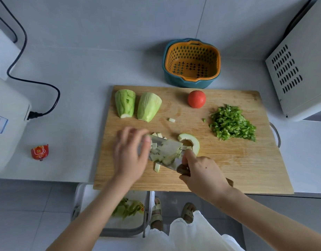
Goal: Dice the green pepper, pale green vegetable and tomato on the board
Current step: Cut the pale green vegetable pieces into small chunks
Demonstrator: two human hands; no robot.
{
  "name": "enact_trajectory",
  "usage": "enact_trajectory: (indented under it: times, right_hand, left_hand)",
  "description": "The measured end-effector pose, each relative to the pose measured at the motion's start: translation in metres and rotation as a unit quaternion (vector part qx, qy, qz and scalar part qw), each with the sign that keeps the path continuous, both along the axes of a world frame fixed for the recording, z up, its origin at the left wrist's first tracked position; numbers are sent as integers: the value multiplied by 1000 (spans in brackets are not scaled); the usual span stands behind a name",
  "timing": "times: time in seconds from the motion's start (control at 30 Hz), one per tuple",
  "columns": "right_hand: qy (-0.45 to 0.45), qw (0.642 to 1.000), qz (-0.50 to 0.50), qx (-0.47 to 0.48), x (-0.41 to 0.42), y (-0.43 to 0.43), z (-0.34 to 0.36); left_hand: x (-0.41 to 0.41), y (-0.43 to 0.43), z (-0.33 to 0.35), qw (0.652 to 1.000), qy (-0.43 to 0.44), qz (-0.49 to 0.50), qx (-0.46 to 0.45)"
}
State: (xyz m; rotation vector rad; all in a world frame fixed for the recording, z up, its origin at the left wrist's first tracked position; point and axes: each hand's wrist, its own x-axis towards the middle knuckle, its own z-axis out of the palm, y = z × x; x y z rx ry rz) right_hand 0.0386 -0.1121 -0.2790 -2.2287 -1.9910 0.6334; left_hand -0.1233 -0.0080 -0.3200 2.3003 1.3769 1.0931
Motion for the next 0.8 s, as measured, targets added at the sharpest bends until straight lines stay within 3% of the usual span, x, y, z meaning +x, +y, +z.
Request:
enact_trajectory:
  times: [0.13,0.27,0.43,0.5,0.67,0.8]
  right_hand:
    - [-59,995,38,65,-3,-3,-9]
    - [-101,987,56,112,-2,-3,-15]
    - [-132,979,101,114,3,-5,-22]
    - [-138,977,113,116,4,-4,-23]
    - [-137,978,126,92,5,-4,-25]
    - [-131,979,131,87,8,-3,-24]
  left_hand:
    - [26,-22,-13,966,140,-204,-70]
    - [42,-20,-19,924,267,-208,-179]
    - [52,-12,-27,891,304,-217,-257]
    - [54,-10,-30,890,299,-219,-265]
    - [51,-4,-38,935,163,-179,-259]
    - [51,0,-38,947,106,-173,-250]
